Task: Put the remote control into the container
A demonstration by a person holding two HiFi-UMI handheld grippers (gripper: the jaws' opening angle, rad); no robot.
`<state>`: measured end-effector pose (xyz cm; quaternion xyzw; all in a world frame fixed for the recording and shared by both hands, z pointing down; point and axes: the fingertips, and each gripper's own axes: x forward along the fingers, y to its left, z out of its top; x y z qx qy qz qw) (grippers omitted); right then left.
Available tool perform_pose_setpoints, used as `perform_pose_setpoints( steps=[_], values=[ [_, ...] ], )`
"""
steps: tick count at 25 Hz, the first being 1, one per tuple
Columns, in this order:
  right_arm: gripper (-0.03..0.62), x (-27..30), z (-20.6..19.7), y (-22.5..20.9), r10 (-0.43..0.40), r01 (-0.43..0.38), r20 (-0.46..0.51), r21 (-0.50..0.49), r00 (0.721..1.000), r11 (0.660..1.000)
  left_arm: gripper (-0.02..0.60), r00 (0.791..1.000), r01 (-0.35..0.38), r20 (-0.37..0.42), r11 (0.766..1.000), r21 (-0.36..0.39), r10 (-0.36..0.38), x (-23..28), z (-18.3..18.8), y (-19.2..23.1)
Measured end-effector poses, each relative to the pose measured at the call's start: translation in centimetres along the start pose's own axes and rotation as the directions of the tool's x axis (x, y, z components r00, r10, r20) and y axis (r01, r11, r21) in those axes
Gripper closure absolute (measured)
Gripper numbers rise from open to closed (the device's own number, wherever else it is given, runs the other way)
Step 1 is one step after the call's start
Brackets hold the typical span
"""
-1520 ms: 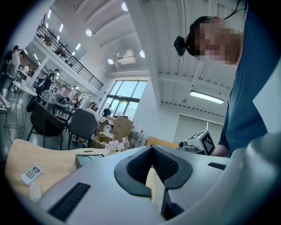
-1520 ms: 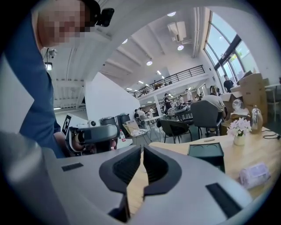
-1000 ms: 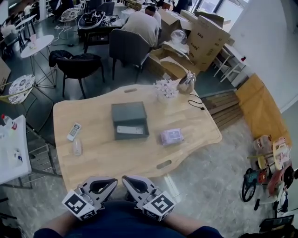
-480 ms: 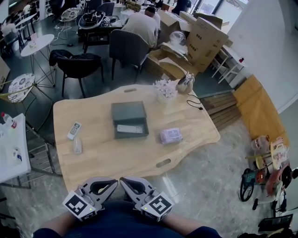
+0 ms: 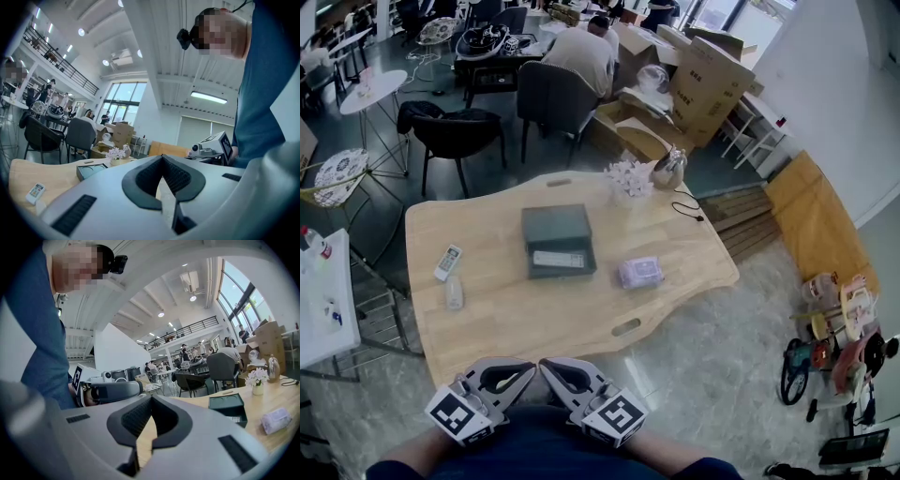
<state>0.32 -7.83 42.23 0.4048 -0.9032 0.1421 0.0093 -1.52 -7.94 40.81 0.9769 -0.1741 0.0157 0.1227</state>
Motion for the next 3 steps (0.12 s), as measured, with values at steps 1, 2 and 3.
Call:
perform_pose_setpoints(
  steps=[1,2,3],
  values=[
    [0.577,-0.1,0.02,0.11,0.0,0.0,0.0,0.002,1.0,1.0,0.486,1.0,0.001,-0.001,1.0,0.002,-0.001,-0.07,0.03,-0.14],
    [0.577,-0.19,0.06,0.22,0.0,0.0,0.001,0.001,1.0,1.0,0.486,1.0,0.002,-0.002,1.0,0.003,-0.002,-0.14,0.07,-0.29],
    [0.577,-0.28,0.11,0.33,0.001,-0.001,0.003,0.0,1.0,1.0,0.486,1.0,0.002,-0.004,1.0,0.005,-0.002,-0.21,0.11,-0.44]
  ],
)
